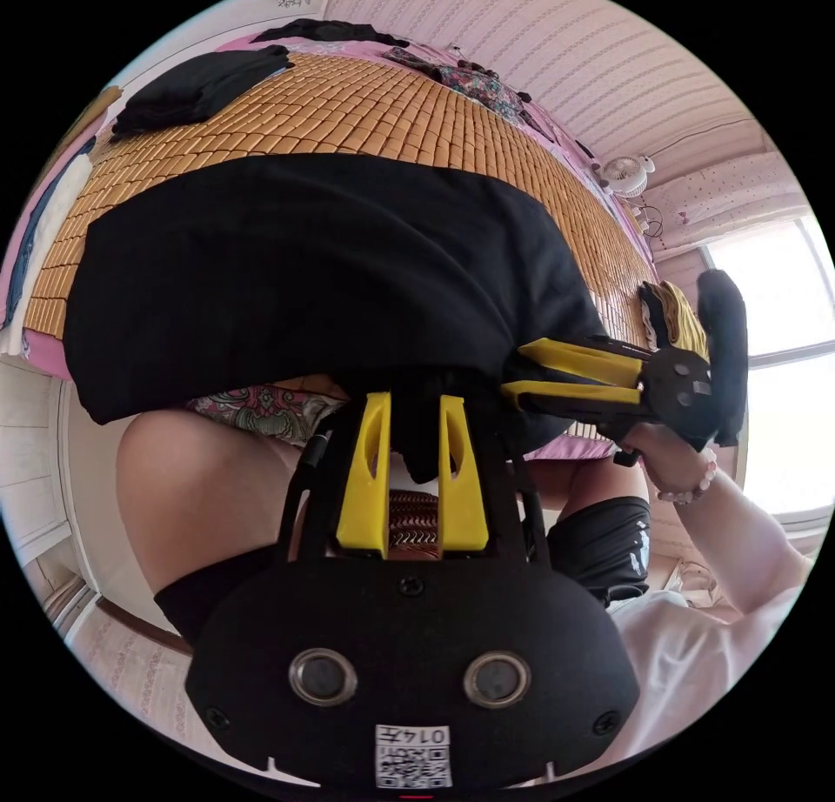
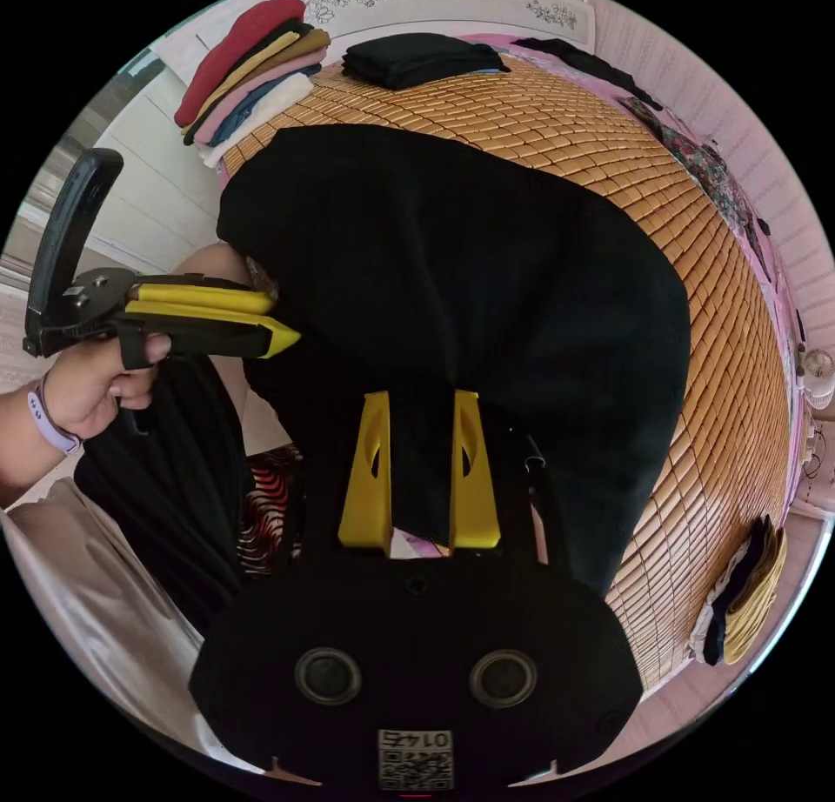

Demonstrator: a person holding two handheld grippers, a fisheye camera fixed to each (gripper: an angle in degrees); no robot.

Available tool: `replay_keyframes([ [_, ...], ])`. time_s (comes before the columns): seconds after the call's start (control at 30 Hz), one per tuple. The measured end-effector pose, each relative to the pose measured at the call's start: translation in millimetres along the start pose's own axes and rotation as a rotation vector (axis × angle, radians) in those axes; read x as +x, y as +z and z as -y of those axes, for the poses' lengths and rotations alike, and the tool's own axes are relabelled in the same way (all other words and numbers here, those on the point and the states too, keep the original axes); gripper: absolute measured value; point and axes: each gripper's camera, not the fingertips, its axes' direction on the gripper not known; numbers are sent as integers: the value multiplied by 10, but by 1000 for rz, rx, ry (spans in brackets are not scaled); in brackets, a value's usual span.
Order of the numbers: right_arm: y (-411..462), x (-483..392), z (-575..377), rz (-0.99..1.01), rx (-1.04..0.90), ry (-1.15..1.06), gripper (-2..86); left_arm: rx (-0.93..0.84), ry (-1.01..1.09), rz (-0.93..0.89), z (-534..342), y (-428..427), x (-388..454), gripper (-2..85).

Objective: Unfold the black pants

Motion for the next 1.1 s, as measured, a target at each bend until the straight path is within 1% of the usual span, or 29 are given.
replay_keyframes([
  [0.1,-138,174,5,75,37,60,57,24,39,-1,-50,-124,42,35],
  [0.13,-272,307,-22,150,92,94,45,43,58,1,-62,-210,60,34],
  [0.17,-469,475,-76,217,185,143,32,59,66,2,-67,-264,65,33],
  [0.2,-588,570,-114,243,243,170,26,95,80,0,-73,-391,69,31],
  [0.27,-1116,982,-337,302,495,306,13,159,106,-4,-67,-612,69,29],
  [0.3,-1239,1087,-403,317,546,341,13,205,126,-1,-51,-775,74,27],
  [0.37,-1693,1443,-757,358,758,448,13,280,163,7,-14,-1052,97,24],
  [0.4,-1786,1508,-858,366,801,463,13,333,197,1,9,-1247,133,23],
  [0.47,-2069,1652,-1304,372,946,491,12,411,243,-21,28,-1542,210,23],
  [0.5,-2121,1659,-1426,360,974,492,12,459,286,-35,26,-1728,277,23],
  [0.57,-2219,1626,-1964,276,1051,537,15,530,330,-31,-11,-1965,360,24],
  [0.6,-2209,1613,-2109,249,1060,566,17,571,342,-13,-48,-2082,382,24],
  [0.63,-2140,1594,-2398,199,1061,642,20,601,328,12,-87,-2151,357,24],
  [0.67,-2011,1585,-2667,152,1031,728,24,609,314,25,-102,-2164,327,24],
  [0.7,-1923,1585,-2783,129,997,768,25,601,274,50,-114,-2134,229,24],
  [0.73,-1701,1601,-2978,99,895,845,29,554,218,52,-99,-2033,85,30],
  [0.77,-1439,1623,-3132,115,781,910,32,521,188,46,-86,-1960,3,33],
  [0.83,-1078,1620,-3289,171,659,960,37,379,52,27,-38,-1586,-331,44],
  [0.87,-913,1601,-3331,171,591,978,48,348,9,26,-32,-1490,-412,46],
  [0.9,-860,1596,-3331,165,559,974,53,292,-85,13,-24,-1324,-563,52],
  [0.93,-815,1601,-3302,141,515,959,63,248,-140,-14,-13,-1195,-674,57],
  [0.97,-833,1626,-3250,111,510,942,74,240,-161,-34,-13,-1160,-712,60],
  [1.03,-913,1692,-3111,84,537,890,90,302,-174,-93,-12,-1192,-724,76],
  [1.1,-966,1781,-2880,61,547,817,105,349,-141,-71,24,-1283,-648,93],
])
